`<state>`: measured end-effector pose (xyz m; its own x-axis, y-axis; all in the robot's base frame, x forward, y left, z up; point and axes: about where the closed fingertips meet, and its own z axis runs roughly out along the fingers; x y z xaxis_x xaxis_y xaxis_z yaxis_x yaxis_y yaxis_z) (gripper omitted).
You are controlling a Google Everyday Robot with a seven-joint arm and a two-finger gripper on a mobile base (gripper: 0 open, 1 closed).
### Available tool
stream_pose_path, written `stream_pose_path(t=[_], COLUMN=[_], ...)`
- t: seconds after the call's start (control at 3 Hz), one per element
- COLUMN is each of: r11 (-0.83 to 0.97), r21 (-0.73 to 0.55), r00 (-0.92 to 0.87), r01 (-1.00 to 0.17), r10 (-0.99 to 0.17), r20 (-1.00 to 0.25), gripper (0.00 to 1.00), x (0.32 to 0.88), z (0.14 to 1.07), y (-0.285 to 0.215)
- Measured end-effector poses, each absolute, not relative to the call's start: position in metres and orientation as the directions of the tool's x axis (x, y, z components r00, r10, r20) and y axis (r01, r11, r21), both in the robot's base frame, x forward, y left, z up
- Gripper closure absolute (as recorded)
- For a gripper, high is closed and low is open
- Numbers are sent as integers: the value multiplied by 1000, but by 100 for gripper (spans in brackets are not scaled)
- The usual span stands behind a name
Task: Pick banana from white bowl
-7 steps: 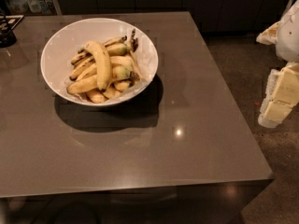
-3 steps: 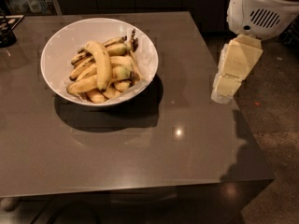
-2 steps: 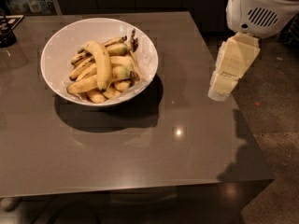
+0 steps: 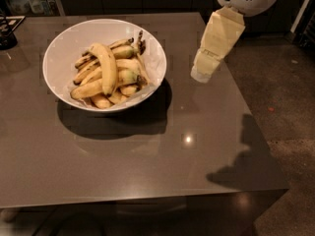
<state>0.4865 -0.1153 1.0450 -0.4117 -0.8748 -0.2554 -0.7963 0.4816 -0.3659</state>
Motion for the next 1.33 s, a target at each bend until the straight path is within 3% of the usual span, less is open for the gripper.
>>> stream_pose_path(t=[1.33], r11=[514], r21=[-411], r00=[-394], r01=[-753], r10=[-852], r20=[-344], gripper=[0], x=[476], z=[1070], y=[-82])
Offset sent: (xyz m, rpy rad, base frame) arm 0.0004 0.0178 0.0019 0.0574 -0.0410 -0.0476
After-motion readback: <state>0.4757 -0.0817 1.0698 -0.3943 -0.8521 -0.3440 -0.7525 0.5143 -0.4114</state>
